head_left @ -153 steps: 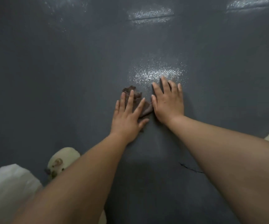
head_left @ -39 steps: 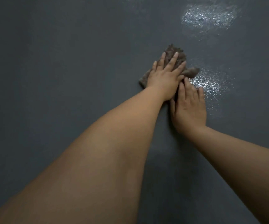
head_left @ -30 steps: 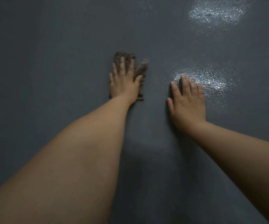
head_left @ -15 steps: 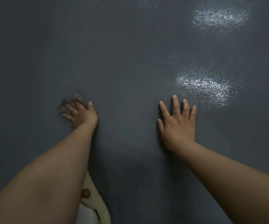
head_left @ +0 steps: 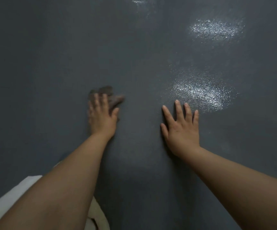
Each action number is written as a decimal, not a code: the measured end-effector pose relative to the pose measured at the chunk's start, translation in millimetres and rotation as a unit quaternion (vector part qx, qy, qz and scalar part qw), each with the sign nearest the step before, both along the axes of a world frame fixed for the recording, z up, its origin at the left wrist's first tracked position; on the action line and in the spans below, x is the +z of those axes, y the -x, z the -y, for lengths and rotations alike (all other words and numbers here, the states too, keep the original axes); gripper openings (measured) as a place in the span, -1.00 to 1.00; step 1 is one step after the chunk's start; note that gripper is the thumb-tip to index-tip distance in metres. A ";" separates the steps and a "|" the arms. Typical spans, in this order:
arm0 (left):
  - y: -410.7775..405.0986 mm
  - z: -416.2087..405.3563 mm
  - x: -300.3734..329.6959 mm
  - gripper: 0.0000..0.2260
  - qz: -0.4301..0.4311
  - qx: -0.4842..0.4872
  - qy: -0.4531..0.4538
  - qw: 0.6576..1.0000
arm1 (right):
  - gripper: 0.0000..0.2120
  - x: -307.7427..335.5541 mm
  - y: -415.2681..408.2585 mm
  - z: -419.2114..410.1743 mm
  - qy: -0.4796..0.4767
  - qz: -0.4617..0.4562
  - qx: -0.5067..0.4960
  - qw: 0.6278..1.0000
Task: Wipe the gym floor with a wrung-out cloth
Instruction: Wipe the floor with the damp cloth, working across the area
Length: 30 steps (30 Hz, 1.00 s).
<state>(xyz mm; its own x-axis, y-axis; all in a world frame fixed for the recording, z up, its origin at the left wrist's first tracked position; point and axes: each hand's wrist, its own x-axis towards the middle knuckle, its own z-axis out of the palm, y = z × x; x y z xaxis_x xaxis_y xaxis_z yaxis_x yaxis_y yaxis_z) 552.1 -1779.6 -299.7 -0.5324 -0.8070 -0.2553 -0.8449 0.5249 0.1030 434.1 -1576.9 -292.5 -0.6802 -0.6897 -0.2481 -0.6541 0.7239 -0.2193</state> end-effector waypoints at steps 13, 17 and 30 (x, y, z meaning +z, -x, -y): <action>-39.1 -56.2 0.3 -0.53 0.001 0.276 -0.020 0.961 | -0.47 8.0 2.0 -2.8 -0.033 0.039 0.015 0.999; -1.7 -167.1 -0.5 -0.52 -0.019 -0.031 -0.008 0.999 | -0.46 5.2 4.9 -9.4 0.041 0.033 0.000 0.999; -45.6 -15.7 -4.5 -0.44 0.022 0.114 0.010 0.993 | -0.47 -3.3 0.7 -34.7 0.094 0.035 -0.025 0.995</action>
<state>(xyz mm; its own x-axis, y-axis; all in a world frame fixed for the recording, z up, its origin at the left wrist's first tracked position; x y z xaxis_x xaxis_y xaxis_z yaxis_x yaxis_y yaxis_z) 597.7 -1763.9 -304.2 -0.3242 -0.9102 -0.2578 -0.9454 0.3213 0.0547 433.4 -1542.2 -295.8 -0.7000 -0.6945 -0.1663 -0.5970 0.6969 -0.3974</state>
